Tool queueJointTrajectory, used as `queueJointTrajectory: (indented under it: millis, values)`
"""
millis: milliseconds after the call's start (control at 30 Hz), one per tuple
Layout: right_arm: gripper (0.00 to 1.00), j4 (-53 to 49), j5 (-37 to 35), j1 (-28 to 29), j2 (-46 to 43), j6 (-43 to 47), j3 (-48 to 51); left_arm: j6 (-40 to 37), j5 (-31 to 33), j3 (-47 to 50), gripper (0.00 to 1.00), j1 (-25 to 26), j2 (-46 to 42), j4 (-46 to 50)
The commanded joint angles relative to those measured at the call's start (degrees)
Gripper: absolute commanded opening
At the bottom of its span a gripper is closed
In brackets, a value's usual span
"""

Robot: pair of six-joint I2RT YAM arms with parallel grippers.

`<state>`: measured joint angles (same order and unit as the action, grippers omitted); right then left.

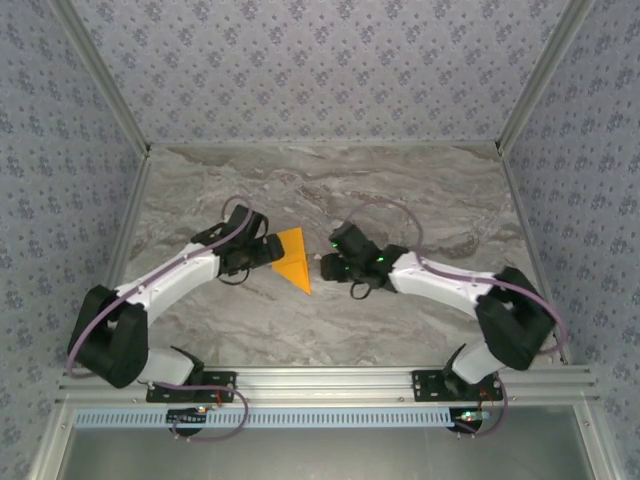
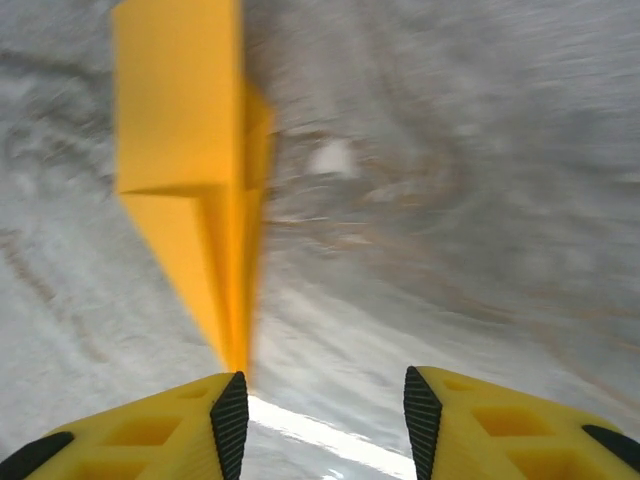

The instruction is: Fold a paper plane with a square sheet of paper (pick it up from the middle)

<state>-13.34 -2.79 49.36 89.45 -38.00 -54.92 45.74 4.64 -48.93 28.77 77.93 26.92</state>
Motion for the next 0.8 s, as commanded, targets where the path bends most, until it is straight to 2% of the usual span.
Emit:
queueJointTrajectory:
  millis: [0, 67, 167, 267, 400, 600, 767]
  values:
    - [0.46, 4.2, 3.5, 3.2, 5.9, -0.7, -5.9, 3.2, -1.8, 3.6, 0.95, -2.9, -4.8, -1.2]
    - [0.42, 4.2, 4.6, 3.7, 10.1, -0.3, -8.6, 4.1, -1.9, 5.7, 0.95, -4.9, -7.3, -0.7]
    - [0.41, 4.9, 6.8, 3.4, 14.8, -1.2, -11.3, 3.6, -2.3, 7.9, 0.96, -6.9, -10.0, 0.4]
    - [0.41, 4.1, 10.5, 3.1, 18.6, -0.3, -14.7, 2.1, -2.9, 8.4, 0.96, -7.6, -10.9, 1.6]
    - [0.39, 0.1, 10.4, 2.9, 22.3, 1.5, -16.9, 1.5, -3.8, 8.9, 0.96, -7.8, -10.9, 1.9]
    - [0.39, -5.0, 9.6, 0.7, 21.7, 9.3, -13.0, 0.5, -7.8, 8.7, 0.96, -7.9, -9.5, 0.3]
    - [0.43, -7.0, 9.4, -1.1, 15.5, 18.2, -4.3, -0.1, -12.0, 10.0, 0.96, -7.8, -9.5, -3.4]
